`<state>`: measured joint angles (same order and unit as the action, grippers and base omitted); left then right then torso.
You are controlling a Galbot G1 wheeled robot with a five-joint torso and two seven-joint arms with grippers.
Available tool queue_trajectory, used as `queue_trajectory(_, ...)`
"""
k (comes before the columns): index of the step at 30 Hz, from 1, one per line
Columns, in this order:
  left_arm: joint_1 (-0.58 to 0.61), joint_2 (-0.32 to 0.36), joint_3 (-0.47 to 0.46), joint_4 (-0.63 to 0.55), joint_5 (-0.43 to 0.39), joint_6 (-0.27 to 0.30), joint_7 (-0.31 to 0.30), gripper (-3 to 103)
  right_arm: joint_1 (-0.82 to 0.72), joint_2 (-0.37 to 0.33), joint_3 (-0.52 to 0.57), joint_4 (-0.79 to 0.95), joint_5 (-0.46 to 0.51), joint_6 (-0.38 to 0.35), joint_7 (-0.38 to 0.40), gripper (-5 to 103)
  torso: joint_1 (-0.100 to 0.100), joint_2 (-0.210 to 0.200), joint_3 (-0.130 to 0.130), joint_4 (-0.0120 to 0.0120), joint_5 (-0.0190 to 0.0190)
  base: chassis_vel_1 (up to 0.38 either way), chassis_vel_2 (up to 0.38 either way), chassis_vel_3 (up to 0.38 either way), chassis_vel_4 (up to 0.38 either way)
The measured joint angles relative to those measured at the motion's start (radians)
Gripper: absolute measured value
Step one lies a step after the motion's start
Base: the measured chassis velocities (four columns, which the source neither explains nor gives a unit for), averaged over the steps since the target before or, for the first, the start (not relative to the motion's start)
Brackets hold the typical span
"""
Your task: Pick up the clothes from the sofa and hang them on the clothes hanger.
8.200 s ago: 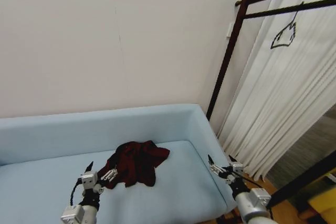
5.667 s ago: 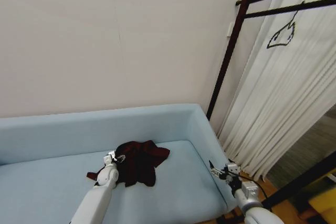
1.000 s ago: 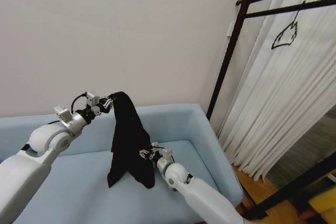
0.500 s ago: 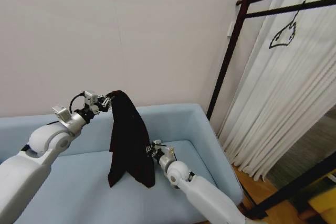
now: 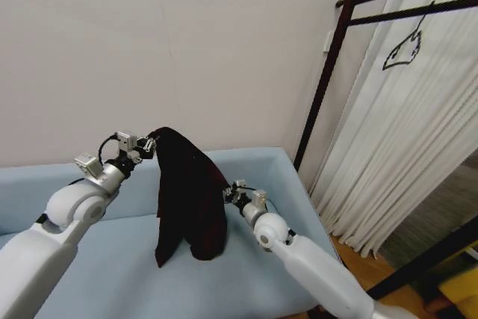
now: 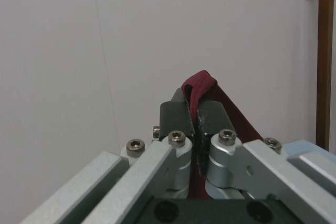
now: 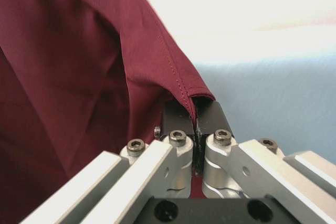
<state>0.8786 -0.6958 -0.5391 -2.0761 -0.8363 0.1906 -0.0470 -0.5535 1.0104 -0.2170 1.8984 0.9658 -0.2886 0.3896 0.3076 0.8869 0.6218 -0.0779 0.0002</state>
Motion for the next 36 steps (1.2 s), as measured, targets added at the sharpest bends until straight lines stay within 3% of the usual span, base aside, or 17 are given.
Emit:
queue_trajectory(5, 0.027, -0.012, -0.012, -0.084, -0.026, -0.029, -0.113, 2, 0.111, -0.117, 0.029, 0.071, 0.067, -0.047, -0.002, 0, 0.000, 0.000, 0.000, 0.0000, 0.0003, 0.000, 0.000, 0.000, 0.000)
queue_trajectory(6, 0.027, -0.012, -0.012, -0.084, -0.026, -0.029, -0.113, 2, 0.111, -0.117, 0.029, 0.071, 0.067, -0.047, -0.002, 0, 0.000, 0.000, 0.000, 0.0000, 0.0003, 0.000, 0.000, 0.000, 0.000)
queue_trajectory(10, -0.007, 0.009, -0.016, -0.152, -0.078, -0.036, -0.221, 2, 0.305, -0.220, 0.035, 0.100, 0.145, -0.095, -0.026, 0, 0.000, 0.000, 0.000, 0.0001, -0.0001, 0.000, 0.000, 0.000, 0.000)
queue_trajectory(11, -0.007, 0.009, -0.016, -0.152, -0.078, -0.036, -0.221, 2, 0.305, -0.220, 0.035, 0.100, 0.145, -0.095, -0.026, 0, 0.000, 0.000, 0.000, 0.0001, -0.0001, 0.000, 0.000, 0.000, 0.000)
queue_trajectory(14, -0.033, 0.037, -0.034, -0.194, -0.109, -0.020, -0.273, 2, 0.436, -0.283, 0.032, 0.100, 0.210, -0.166, -0.094, 0, 0.000, 0.000, 0.000, 0.0001, 0.0000, 0.000, 0.000, 0.000, 0.000)
queue_trajectory(17, -0.039, 0.049, -0.046, -0.214, -0.113, -0.006, -0.293, 2, 0.502, -0.312, 0.024, 0.095, 0.239, -0.207, -0.140, 0, 0.000, 0.000, 0.000, 0.0000, 0.0000, 0.000, 0.000, 0.000, 0.000)
queue_trajectory(22, 0.004, 0.058, -0.117, -0.293, -0.112, 0.078, -0.320, 2, 0.588, -0.354, 0.023, 0.090, 0.285, -0.288, -0.216, 0, 0.000, 0.000, 0.000, 0.0000, -0.0002, 0.000, 0.000, 0.000, 0.000)
queue_trajectory(26, 0.097, 0.061, -0.242, -0.379, -0.157, 0.238, -0.336, 2, 0.595, -0.382, 0.033, 0.092, 0.298, -0.329, -0.259, 0, 0.000, 0.000, 0.000, 0.0002, 0.0000, 0.000, 0.000, 0.000, 0.000)
queue_trajectory(31, 0.140, 0.064, -0.290, -0.401, -0.196, 0.272, -0.351, 2, 0.581, -0.384, 0.046, 0.085, 0.272, -0.330, -0.252, 0, 0.000, 0.000, 0.000, 0.0001, 0.0000, 0.000, 0.000, 0.000, 0.000)
queue_trajectory(36, 0.133, 0.067, -0.280, -0.397, -0.225, 0.237, -0.358, 2, 0.598, -0.372, 0.033, 0.074, 0.264, -0.328, -0.245, 0, 0.000, 0.000, 0.000, 0.0000, -0.0002, 0.000, 0.000, 0.000, 0.000)
